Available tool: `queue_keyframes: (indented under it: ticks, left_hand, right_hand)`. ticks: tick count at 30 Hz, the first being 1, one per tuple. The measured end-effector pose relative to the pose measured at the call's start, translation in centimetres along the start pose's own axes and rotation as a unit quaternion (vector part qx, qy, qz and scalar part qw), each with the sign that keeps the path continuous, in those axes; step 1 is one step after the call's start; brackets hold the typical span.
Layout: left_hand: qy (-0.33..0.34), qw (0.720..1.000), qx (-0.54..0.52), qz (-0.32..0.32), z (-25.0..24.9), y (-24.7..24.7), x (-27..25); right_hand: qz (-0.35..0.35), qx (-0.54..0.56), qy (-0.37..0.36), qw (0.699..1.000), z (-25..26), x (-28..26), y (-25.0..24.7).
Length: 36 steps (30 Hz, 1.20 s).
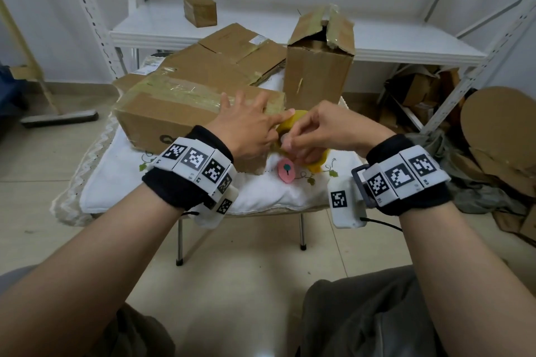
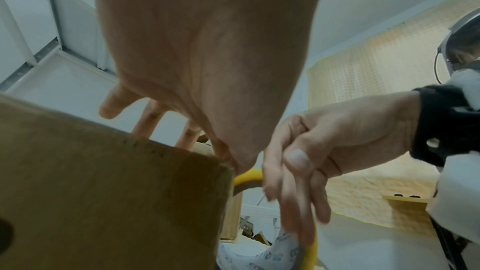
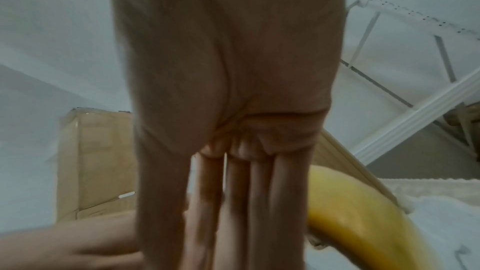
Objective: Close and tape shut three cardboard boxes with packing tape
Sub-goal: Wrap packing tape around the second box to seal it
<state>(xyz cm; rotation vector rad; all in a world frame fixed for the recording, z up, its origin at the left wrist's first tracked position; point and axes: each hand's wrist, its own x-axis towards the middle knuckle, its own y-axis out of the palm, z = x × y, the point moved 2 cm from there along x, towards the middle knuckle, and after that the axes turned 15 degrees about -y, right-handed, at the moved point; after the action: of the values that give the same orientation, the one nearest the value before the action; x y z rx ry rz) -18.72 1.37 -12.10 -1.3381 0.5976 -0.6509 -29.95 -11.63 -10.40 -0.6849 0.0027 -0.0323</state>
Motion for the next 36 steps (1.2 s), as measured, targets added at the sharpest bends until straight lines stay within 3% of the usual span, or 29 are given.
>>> queue_keyframes:
  ticks: [5, 10, 14, 19, 22, 25, 28, 33, 36]
  left_hand:
    - [0.003, 1.000, 0.005, -0.013, 0.1, 0.2, 0.1]
    - [0.005, 1.000, -0.019, -0.007, 0.3, 0.3, 0.1]
    - [0.007, 0.999, -0.041, -0.006, 0.4, 0.2, 0.0]
    - [0.010, 0.999, -0.053, -0.006, 0.6, 0.3, 0.0]
    - [0.018, 0.997, -0.078, 0.002, 1.0, 0.0, 0.1]
    - [0.027, 0.995, -0.092, 0.010, 1.5, -0.2, 0.3]
    - [0.018, 0.992, -0.123, 0.016, 2.1, -0.3, 0.6]
    - [0.006, 0.987, -0.160, 0.020, 2.6, -0.3, 0.8]
    - [-0.004, 0.991, -0.132, 0.009, 1.9, -0.4, 0.5]
  right_hand:
    - [0.176, -0.212, -0.008, 0.961, -1.3, 0.9, 2.7]
    - [0.195, -0.259, 0.001, 0.946, -3.5, 2.3, 4.3]
    - [0.143, -0.216, 0.013, 0.966, -4.6, 3.1, 5.1]
    - [0.123, -0.252, 0.056, 0.958, -5.1, 3.4, 4.9]
    - [0.168, -0.263, -0.004, 0.950, -2.9, 2.6, 3.3]
    - [0.083, -0.123, -0.064, 0.987, 0.2, 1.0, 0.6]
    - [-0.042, -0.004, -0.088, 0.995, 1.2, -0.6, -1.7]
    - [-0.272, -0.029, -0.029, 0.961, -1.3, 0.7, -2.0]
    - [-0.299, -0.087, 0.013, 0.950, -2.6, 2.1, 0.3]
